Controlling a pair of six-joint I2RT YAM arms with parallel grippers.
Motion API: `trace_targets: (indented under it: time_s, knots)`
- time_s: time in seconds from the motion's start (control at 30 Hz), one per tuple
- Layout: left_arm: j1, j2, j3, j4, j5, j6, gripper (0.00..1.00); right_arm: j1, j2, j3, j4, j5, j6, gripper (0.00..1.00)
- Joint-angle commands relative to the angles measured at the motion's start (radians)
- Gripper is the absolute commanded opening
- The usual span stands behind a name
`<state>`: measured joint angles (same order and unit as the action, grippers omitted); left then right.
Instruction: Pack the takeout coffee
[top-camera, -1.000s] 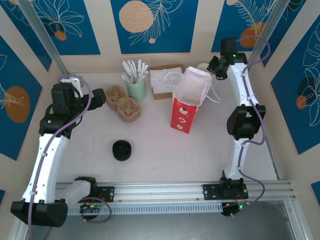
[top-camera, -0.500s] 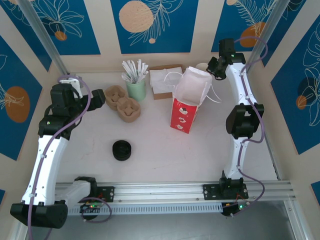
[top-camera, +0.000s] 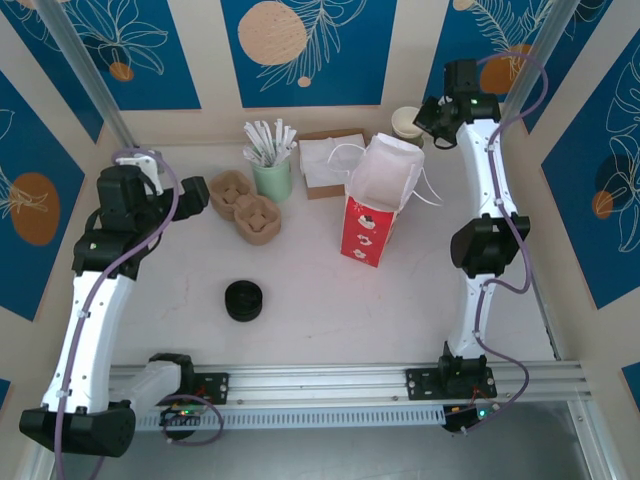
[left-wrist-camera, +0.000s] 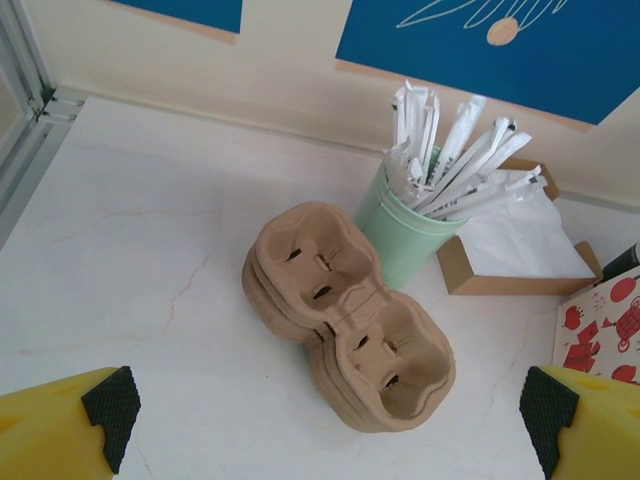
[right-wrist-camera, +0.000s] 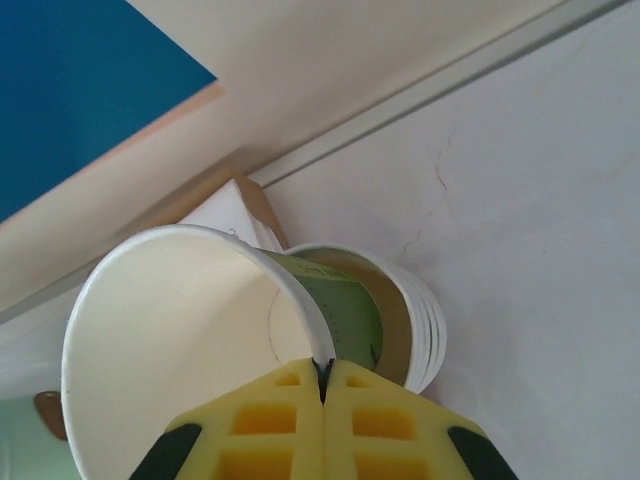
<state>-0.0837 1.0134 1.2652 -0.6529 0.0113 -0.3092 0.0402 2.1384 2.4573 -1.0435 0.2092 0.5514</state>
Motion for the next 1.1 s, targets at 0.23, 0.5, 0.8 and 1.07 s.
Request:
trace_targets:
  time_s: [0.23,0.5,0.8,1.07]
  knots:
    - [-0.007,-0.009,0.074,-0.012,0.037,-0.018,0.99,-0.03,-0.282,0.034,-0.076,-0.002,-0.046,0.0]
    - [-0.008,0.002,0.057,0.022,0.093,-0.02,0.99,-0.1,-0.633,-0.308,-0.089,-0.068,-0.108,0.0]
    - [-0.018,0.027,0.017,0.042,0.124,-0.018,0.99,-0.097,-1.04,-0.73,-0.16,-0.217,-0.201,0.0]
    - [-0.07,0.038,-0.031,0.056,0.11,-0.016,0.99,0.065,-1.277,-1.066,-0.173,-0.3,-0.169,0.0]
